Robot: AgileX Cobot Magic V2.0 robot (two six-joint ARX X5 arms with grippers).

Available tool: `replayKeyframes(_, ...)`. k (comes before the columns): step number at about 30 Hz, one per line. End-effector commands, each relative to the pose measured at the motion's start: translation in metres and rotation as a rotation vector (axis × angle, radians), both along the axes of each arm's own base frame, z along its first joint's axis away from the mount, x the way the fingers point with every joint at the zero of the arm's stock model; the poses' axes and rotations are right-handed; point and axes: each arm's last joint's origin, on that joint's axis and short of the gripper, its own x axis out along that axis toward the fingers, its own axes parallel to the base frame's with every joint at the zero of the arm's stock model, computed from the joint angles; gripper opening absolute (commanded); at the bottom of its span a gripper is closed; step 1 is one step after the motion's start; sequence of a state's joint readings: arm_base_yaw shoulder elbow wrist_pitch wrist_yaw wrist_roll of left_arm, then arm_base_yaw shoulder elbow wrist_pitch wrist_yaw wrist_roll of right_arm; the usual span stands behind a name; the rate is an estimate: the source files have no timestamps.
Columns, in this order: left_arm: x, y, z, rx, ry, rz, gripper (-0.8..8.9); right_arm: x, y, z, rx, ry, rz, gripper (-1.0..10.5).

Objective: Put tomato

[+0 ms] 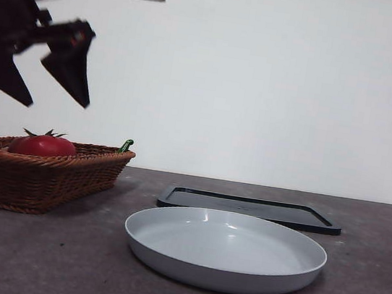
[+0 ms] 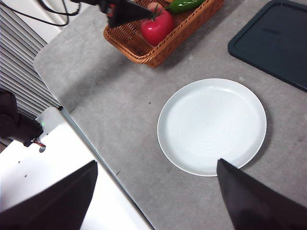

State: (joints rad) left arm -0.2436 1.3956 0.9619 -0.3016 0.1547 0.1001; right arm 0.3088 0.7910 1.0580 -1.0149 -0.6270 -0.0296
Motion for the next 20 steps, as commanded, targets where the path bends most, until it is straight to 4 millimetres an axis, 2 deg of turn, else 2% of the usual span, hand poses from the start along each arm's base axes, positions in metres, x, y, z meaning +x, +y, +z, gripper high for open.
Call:
replayKeyframes(1, 0.011, -0.004, -0.004, 0.015, -0.017, -0.011, 5.61, 0.0, 0.001, 0.004, 0.003, -0.002, 0.005, 4.0)
replayKeyframes(6, 0.021, -0.004, -0.017, 0.038, 0.003, 0.01, 5.62, -0.001, 0.001, 0.003, 0.001, 0.004, 0.005, 4.0)
replayKeyframes(20, 0.031, -0.002, -0.042, 0.079, 0.082, 0.033, 5.61, -0.001, 0.001, 0.003, 0.001, 0.004, 0.005, 4.0)
